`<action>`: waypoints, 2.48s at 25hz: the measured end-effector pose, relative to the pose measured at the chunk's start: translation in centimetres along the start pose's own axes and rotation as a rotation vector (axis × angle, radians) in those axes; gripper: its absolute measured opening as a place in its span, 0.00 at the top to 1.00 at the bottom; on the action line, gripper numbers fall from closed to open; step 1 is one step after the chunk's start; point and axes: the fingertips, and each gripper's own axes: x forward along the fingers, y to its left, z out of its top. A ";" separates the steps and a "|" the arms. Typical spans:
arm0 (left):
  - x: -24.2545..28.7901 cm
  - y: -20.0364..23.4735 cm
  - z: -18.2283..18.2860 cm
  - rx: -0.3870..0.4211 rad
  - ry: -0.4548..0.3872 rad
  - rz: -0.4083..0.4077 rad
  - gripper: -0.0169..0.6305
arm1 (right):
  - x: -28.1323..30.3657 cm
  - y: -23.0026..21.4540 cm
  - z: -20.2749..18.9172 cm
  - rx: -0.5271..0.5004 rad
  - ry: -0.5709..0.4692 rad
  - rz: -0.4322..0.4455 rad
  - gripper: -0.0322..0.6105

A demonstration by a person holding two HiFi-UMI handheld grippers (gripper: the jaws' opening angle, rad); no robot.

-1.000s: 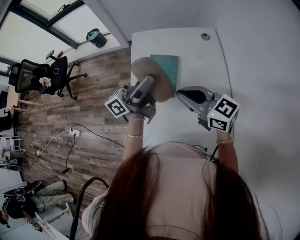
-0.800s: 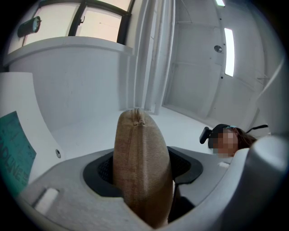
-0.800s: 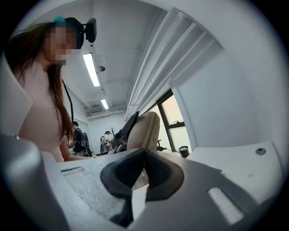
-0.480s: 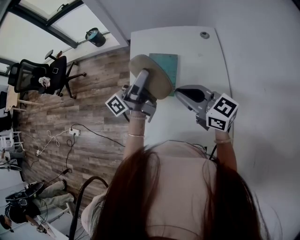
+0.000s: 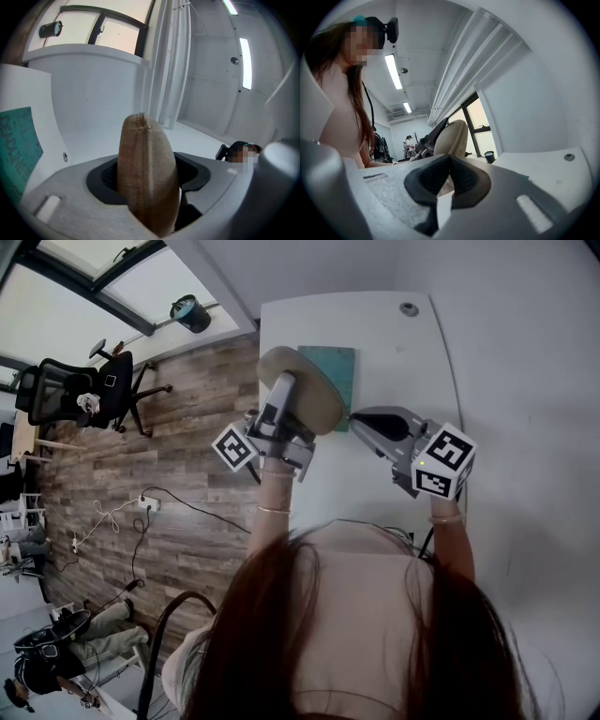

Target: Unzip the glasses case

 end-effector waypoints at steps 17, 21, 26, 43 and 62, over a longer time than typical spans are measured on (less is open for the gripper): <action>-0.2 2.2 -0.2 -0.066 -0.057 0.082 0.52 | -0.2 -0.5 -1.0 0.032 0.017 -0.003 0.94; -0.3 2.4 -0.1 -0.099 -0.071 0.109 0.52 | -0.1 -0.2 -1.1 0.037 0.017 -0.001 0.94; -0.4 3.0 -0.2 -0.122 -0.097 0.137 0.52 | -0.2 -0.1 -1.5 0.056 0.017 0.005 0.94; -1.6 4.4 0.9 -0.158 -0.194 0.202 0.52 | 1.5 1.0 -2.7 0.098 0.044 0.064 0.94; -2.5 5.2 0.8 -0.157 -0.243 0.247 0.52 | 2.5 2.0 -3.7 0.111 0.076 0.101 0.94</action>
